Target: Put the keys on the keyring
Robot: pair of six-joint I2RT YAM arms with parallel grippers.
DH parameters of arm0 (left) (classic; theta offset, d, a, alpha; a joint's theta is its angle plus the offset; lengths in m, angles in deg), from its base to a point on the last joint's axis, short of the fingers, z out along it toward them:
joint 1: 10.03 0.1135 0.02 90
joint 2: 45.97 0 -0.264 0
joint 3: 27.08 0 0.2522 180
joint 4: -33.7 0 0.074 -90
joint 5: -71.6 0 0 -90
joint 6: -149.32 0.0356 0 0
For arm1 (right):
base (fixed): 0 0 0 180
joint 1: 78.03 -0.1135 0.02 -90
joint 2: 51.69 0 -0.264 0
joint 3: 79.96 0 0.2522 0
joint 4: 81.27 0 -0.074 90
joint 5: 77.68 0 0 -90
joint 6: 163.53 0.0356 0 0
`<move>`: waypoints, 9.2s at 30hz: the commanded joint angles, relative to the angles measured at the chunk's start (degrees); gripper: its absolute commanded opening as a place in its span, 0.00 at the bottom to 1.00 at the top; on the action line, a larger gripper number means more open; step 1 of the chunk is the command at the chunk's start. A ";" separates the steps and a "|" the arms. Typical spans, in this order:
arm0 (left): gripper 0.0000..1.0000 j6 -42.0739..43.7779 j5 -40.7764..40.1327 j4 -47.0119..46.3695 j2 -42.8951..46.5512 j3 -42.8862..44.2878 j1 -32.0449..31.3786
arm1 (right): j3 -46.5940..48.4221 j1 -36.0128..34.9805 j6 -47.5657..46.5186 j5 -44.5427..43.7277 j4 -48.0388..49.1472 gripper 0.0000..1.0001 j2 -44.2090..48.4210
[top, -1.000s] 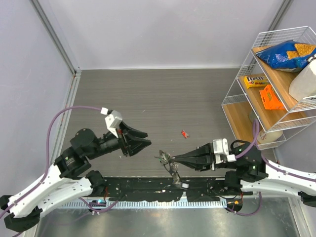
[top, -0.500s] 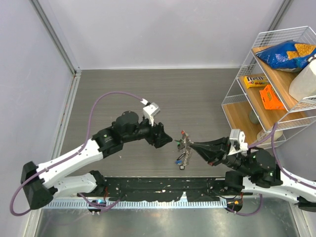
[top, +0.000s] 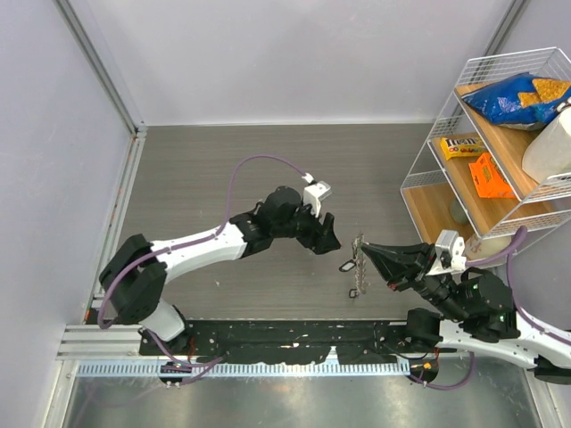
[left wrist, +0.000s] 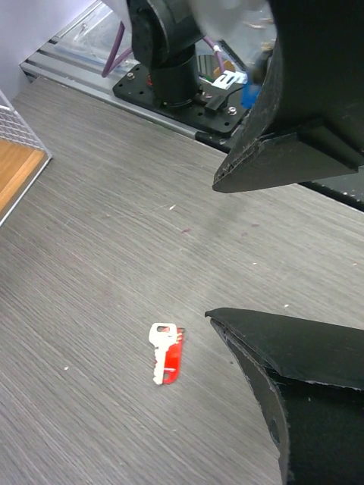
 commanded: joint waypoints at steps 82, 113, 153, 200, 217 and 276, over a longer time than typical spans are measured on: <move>0.00 -5.36 -5.78 2.35 -29.19 17.30 -0.73 | 6.88 -0.29 -4.18 -2.43 -4.66 0.06 7.16; 0.33 -2.02 -6.75 4.72 -21.18 13.77 -2.31 | 8.29 -0.29 -1.81 -0.41 -7.12 0.06 6.10; 0.43 -0.87 -13.60 12.89 -30.59 25.12 -2.84 | 6.61 -0.29 -2.60 -0.67 -7.20 0.06 7.42; 0.22 0.09 -15.45 17.55 -33.58 29.34 -4.86 | 6.44 -0.29 -2.16 0.47 -7.82 0.06 9.09; 0.33 0.18 -15.80 18.69 -32.27 29.08 -5.91 | 6.26 -0.29 -1.98 1.08 -7.64 0.06 9.26; 0.00 2.64 -29.25 22.91 -24.10 24.25 -10.48 | 5.82 -0.29 -1.72 2.75 -7.20 0.06 9.62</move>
